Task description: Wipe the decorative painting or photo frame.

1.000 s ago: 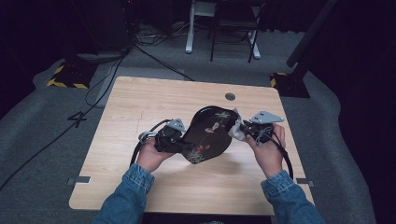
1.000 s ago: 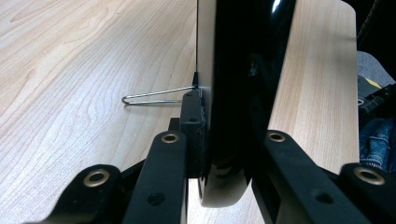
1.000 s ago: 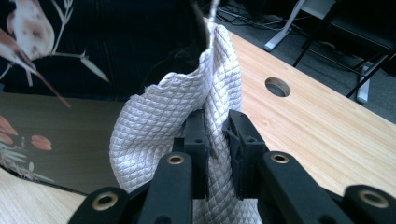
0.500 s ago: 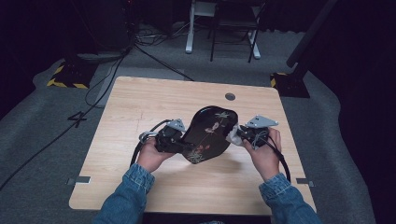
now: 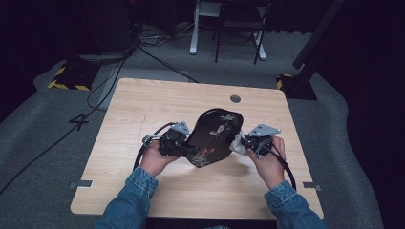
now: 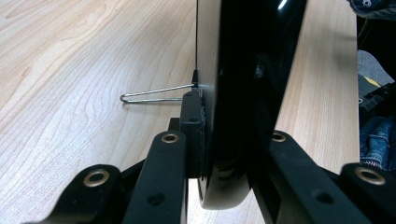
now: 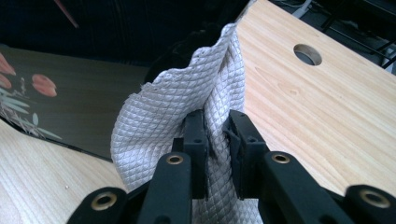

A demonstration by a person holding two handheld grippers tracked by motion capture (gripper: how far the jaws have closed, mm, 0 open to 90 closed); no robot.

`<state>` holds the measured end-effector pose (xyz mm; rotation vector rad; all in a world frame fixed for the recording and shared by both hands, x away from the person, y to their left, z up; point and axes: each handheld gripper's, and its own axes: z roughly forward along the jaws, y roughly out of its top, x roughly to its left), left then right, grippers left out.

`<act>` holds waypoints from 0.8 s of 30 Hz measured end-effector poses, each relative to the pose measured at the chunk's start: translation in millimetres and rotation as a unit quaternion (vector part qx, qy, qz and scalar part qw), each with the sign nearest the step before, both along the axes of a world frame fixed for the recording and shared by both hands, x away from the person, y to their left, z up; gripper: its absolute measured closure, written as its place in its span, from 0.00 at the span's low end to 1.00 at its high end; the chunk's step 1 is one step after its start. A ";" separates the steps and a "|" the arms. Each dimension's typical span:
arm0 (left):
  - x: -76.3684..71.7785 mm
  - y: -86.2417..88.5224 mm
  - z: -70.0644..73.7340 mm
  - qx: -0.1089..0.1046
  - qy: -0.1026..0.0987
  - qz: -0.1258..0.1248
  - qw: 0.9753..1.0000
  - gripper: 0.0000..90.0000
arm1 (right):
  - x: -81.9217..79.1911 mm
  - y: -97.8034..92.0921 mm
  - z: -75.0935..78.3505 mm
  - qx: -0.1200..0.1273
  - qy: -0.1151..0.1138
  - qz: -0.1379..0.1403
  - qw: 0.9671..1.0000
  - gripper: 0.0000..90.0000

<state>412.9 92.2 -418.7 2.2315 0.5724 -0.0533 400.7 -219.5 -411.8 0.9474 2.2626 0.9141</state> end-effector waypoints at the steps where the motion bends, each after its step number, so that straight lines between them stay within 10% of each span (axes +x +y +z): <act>1: 0.0 -0.1 -0.1 0.000 0.000 0.000 1.000 0.88 | -0.3 0.0 -1.2 0.001 0.001 0.000 1.000 0.88; 24: -0.1 -1.0 -0.2 0.003 0.000 0.000 1.000 0.88 | -1.8 2.1 -32.9 -0.014 0.044 0.002 0.999 0.87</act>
